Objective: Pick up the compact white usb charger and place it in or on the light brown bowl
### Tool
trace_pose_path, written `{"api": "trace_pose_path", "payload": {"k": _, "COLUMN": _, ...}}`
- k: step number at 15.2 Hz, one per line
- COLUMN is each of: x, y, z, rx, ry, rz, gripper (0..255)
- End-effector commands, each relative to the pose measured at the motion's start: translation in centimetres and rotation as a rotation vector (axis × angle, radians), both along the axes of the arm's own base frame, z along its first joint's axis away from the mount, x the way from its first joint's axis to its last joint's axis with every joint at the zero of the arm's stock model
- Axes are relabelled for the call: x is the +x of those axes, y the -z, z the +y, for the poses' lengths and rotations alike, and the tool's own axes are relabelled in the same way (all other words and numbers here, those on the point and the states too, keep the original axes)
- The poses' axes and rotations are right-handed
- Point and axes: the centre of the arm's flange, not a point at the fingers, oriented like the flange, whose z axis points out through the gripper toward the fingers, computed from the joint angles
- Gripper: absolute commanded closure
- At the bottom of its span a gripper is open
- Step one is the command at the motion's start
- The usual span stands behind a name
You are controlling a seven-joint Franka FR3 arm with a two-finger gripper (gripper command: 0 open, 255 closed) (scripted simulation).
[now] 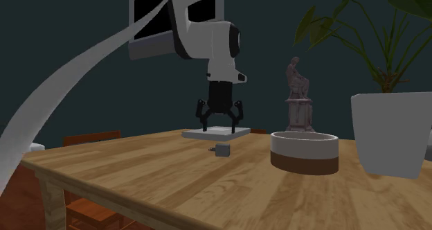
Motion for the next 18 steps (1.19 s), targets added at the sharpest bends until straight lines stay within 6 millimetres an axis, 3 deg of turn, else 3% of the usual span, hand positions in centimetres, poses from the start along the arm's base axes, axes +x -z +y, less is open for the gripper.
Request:
{"api": "trace_pose_path", "payload": {"k": 1, "x": 2.4, "y": 1.4, "z": 0.3, "rx": 0.004, "ry": 0.01, "rz": 0.014, "gripper": 0}}
{"api": "trace_pose_path", "payload": {"k": 9, "x": 2.7, "y": 5.6, "z": 0.6, "rx": 0.005, "ry": 0.011, "rz": 0.016, "gripper": 0}}
{"api": "trace_pose_path", "payload": {"k": 17, "x": 2.7, "y": 5.6, "z": 0.6, "rx": 0.005, "ry": 0.011, "rz": 0.016, "gripper": 0}}
{"api": "trace_pose_path", "payload": {"k": 18, "x": 2.7, "y": 5.6, "z": 0.6, "rx": 0.005, "ry": 0.011, "rz": 0.016, "gripper": 255}}
